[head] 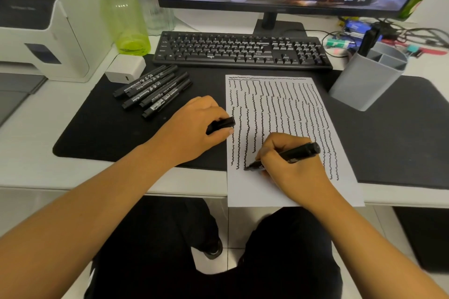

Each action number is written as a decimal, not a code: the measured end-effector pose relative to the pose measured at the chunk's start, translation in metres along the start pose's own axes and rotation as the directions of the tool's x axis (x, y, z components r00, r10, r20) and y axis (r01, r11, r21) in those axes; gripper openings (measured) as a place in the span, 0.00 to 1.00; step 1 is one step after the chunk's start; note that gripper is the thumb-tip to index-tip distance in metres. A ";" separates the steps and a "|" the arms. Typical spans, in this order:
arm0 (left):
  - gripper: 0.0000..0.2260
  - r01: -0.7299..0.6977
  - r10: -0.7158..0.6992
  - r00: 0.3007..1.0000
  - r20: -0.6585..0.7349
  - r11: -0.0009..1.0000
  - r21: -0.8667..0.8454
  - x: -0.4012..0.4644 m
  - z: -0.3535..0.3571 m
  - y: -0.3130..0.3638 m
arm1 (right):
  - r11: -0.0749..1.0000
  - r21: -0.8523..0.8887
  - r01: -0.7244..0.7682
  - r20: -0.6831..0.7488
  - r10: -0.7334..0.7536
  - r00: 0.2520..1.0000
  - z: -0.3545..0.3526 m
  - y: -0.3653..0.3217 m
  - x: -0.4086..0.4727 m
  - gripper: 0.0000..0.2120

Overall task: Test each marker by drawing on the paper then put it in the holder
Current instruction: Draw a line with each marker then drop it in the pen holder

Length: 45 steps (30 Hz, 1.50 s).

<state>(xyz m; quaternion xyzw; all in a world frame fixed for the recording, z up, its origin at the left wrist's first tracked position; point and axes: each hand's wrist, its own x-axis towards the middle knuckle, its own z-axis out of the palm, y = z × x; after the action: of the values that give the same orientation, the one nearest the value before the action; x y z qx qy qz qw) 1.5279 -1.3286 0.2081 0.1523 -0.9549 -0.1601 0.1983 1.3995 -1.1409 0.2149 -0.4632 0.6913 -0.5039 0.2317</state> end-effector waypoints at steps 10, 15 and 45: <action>0.14 -0.012 0.012 1.000 0.016 0.999 0.033 -0.001 -0.002 0.003 | 0.967 0.206 0.148 -0.299 -0.082 0.951 -0.015 -0.004 0.000 0.11; 0.16 -0.070 0.071 0.997 -0.022 0.997 0.031 -0.006 -0.014 0.013 | 0.960 0.237 0.147 -0.374 -0.050 0.926 -0.024 -0.017 0.004 0.09; 0.21 -0.054 0.127 0.944 0.306 0.970 -0.235 -0.003 -0.075 0.082 | 0.903 0.310 0.297 -0.005 -0.310 0.951 -0.030 -0.035 -0.003 0.03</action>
<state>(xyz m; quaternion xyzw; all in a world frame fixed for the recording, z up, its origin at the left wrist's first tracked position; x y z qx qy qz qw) 1.5442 -1.2714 0.3027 0.0570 -0.9562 -0.2797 0.0647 1.3917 -1.1264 0.2580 -0.5345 0.5187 -0.6246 0.2349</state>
